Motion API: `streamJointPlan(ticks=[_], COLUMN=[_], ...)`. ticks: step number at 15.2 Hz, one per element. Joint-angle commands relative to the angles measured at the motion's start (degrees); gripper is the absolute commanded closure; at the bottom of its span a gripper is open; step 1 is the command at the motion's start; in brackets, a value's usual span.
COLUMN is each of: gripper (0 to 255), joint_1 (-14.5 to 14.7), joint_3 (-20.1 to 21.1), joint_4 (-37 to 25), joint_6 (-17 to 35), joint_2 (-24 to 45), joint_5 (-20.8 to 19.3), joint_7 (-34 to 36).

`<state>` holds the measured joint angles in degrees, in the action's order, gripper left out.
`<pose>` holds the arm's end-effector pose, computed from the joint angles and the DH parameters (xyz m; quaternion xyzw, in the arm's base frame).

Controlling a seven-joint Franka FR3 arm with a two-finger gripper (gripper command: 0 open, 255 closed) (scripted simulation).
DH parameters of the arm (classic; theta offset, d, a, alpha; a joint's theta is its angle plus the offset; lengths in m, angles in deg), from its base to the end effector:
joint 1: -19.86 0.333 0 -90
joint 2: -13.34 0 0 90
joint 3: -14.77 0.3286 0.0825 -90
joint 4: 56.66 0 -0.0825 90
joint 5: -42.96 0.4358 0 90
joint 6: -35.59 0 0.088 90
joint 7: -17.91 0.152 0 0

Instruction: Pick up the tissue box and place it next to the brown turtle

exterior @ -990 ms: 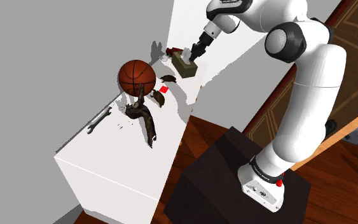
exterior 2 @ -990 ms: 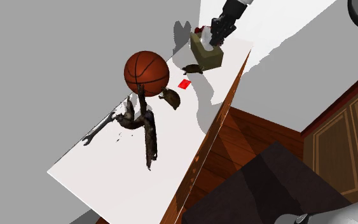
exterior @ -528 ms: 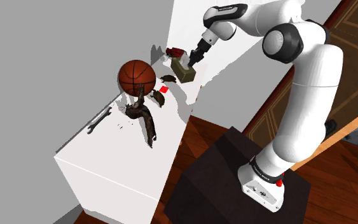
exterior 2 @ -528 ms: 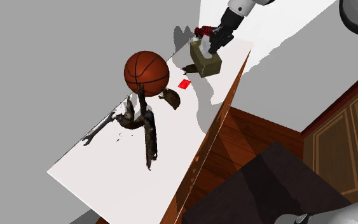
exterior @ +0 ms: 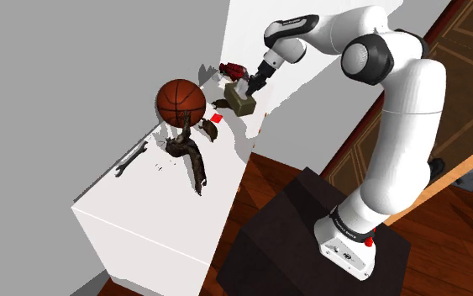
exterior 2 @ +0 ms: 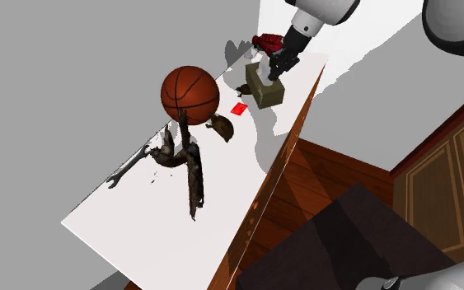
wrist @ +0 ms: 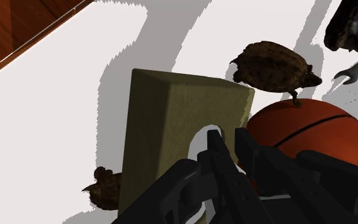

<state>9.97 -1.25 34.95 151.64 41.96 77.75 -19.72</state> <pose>0.6913 -0.2520 0.2959 -0.9791 0.0246 -0.0878 0.1817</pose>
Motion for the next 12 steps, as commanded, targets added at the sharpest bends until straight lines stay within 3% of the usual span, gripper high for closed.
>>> streamJointPlan(ticks=[1, 12], gripper=[255, 255], joint_1=[-0.02, -0.52], joint_3=[0.16, 1.38], joint_4=[0.66, 2.52], joint_6=[1.02, 6.29], joint_2=[0.47, 4.69], joint_5=[0.39, 2.99], joint_7=[-0.60, -4.02])
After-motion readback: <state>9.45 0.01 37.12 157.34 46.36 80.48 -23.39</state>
